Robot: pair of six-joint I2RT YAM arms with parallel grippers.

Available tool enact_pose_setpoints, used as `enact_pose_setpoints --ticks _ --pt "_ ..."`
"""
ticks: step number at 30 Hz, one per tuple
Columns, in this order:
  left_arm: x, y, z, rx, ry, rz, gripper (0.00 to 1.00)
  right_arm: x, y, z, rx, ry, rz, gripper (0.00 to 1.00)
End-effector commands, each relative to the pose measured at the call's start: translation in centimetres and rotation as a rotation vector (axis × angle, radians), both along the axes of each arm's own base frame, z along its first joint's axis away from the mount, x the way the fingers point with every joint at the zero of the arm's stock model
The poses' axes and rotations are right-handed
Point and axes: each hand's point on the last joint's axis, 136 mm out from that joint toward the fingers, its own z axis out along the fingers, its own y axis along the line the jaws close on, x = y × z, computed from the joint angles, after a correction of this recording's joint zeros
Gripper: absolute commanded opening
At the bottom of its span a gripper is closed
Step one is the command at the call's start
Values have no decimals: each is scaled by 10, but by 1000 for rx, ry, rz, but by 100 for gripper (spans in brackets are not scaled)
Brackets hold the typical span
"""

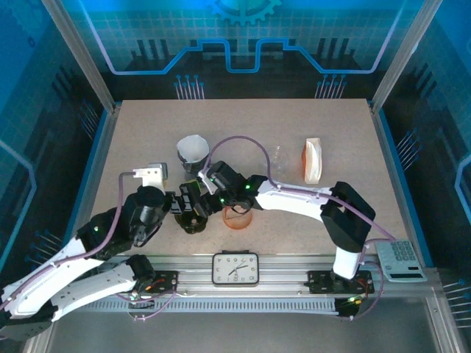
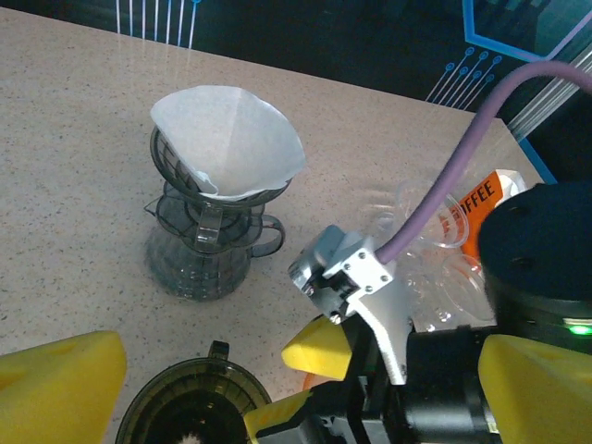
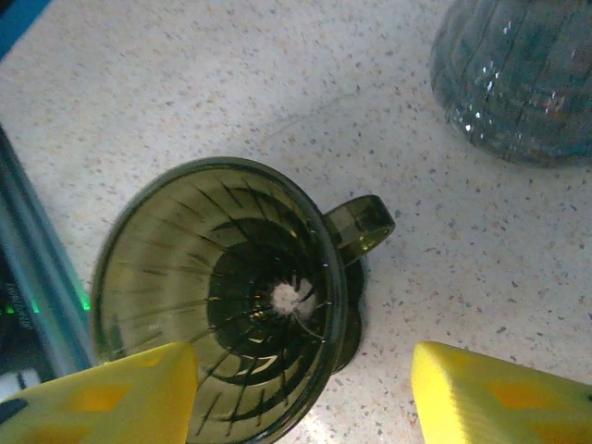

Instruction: Place the coffee filter in the dripper

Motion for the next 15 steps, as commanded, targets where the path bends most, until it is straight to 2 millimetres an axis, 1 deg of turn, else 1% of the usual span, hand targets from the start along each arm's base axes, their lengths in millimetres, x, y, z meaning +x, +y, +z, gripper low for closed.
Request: enact_pose_setpoints --ticks 1,4,9,11,13,15 --pt "3 7 2 5 -40 28 99 -1 8 -6 -33 7 25 61" --pt "2 8 2 -2 -49 27 99 -4 15 -17 -50 25 47 57" --pt "1 9 5 -7 -64 26 99 -8 21 -26 -69 31 61 50" --pt "1 9 4 -6 -63 22 99 -8 22 -28 -77 29 60 44" --pt "1 8 3 -3 -63 20 99 -9 22 -29 -80 28 61 34" --pt "1 8 4 -3 -63 20 99 -10 23 -27 -71 24 63 25"
